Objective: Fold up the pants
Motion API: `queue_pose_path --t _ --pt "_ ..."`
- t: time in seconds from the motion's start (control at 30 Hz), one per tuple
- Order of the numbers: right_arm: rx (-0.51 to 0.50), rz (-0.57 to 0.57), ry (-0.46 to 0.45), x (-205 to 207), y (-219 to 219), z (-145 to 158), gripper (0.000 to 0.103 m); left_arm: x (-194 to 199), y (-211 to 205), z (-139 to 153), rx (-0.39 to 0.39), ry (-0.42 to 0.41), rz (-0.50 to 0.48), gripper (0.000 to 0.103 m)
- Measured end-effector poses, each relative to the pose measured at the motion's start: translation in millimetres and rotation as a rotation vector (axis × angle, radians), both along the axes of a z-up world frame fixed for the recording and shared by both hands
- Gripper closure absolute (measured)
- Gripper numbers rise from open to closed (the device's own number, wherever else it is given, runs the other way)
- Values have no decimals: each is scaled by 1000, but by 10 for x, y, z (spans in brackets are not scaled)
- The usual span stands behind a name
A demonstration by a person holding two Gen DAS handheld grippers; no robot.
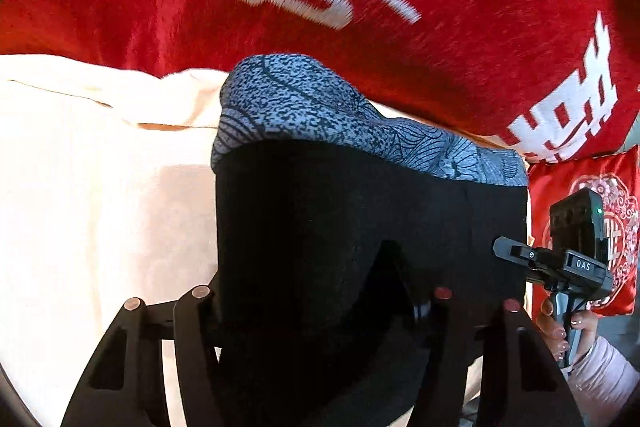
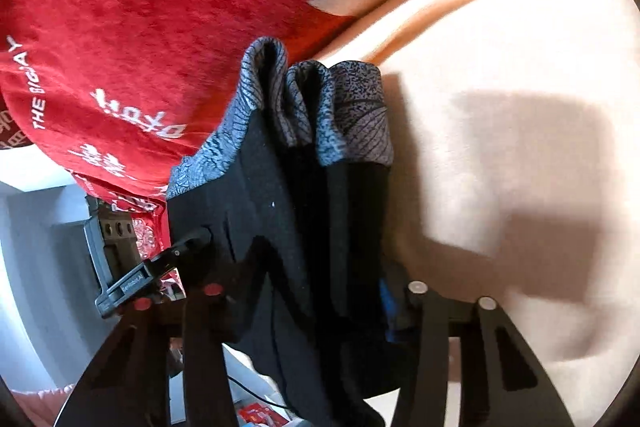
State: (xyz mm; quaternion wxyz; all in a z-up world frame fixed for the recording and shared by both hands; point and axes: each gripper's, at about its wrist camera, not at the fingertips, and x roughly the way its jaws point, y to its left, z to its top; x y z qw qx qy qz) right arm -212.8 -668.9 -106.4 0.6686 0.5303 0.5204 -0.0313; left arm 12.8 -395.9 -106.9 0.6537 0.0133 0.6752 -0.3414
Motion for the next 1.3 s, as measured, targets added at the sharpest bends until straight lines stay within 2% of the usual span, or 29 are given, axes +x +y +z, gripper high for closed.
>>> queue_pose_path --t 0.23,0.43,0.67,0.87,0.97,1.0,1.07,1.17,1.3 --pt "54 69 -26 -27 224 244 57 -286 211 328 9 -16 49 43" --pt "71 79 -36 -261 697 499 57 -585 568 587 24 -37 34 43" --pt "80 12 -21 -679 1209 480 57 -738 1059 559 56 -42 -42 43" --pt "60 9 10 -749 1536 300 57 -810 1430 368 68 -51 -49 42" --pt "7 33 42 -739 1598 176 52 -793 1564 144 95 -65 -33 29" --pt "-4 36 51 -749 1598 146 48 -813 1555 69 113 -83 -28 19" --pt "-35 46 61 -761 1594 88 41 -828 1502 -1 126 -125 -21 5" --pt "-47 39 93 -796 1568 53 32 -793 1613 -12 126 -125 -25 4" --pt "-116 54 132 -805 1600 154 29 -783 1731 109 169 -170 -34 4"
